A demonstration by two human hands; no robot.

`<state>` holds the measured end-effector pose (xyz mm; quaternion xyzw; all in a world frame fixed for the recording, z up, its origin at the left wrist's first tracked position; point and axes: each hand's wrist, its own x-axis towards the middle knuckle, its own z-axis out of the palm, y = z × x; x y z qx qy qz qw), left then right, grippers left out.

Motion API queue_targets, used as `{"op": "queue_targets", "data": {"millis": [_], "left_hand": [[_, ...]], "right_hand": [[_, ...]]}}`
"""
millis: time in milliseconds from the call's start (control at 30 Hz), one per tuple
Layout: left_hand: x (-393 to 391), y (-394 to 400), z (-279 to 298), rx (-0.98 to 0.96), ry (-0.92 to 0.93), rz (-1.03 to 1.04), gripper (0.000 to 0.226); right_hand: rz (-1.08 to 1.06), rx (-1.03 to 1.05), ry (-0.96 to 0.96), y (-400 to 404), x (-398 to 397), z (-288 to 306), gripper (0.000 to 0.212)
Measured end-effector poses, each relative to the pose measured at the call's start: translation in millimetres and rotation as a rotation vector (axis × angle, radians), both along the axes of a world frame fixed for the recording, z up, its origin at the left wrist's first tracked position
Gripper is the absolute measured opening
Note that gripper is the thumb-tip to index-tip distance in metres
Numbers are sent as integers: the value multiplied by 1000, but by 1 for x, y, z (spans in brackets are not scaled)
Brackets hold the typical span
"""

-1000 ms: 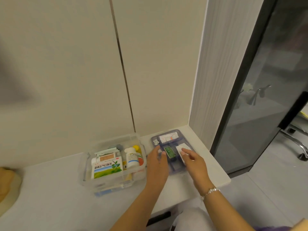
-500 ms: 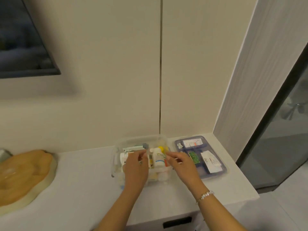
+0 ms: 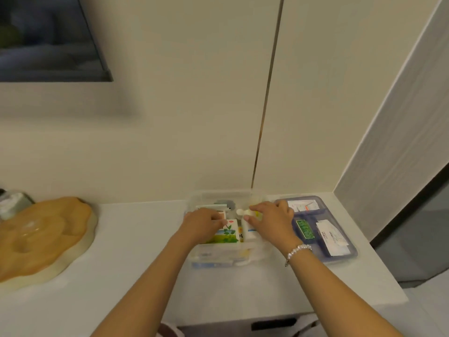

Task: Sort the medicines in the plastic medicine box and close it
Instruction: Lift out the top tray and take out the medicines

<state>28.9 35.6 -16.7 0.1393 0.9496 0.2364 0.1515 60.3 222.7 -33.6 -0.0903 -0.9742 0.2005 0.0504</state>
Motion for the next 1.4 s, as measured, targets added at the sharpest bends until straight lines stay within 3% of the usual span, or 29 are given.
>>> {"op": "queue_targets", "data": {"millis": [167,400,567,800,1067,1233,1400], "left_hand": [[-12,-2,-1,148,-149,-9,34],[-19,-4,1,161,-173,-73,25],[-25,-7,6,160,-246,-99,19],[-28,-9,6,173,-281,-111,22],[-31,-7,4,131,-298,-131,22],[-34,-7,5,146,-324,-136,18],[-38,-8,3,180,-342,-146,20]], "right_hand": [[138,167,-150,3,-19,3,44],[128,71,-162,4,-18,0,33],[199,270,-361,1,-18,9,48],[290,-50,-488,11,-22,32,21],[285,-296,-458,13,-21,29,19],[253,-321,-344,11,-18,23,4],[133,-446,-198,3,-19,13,9]]}}
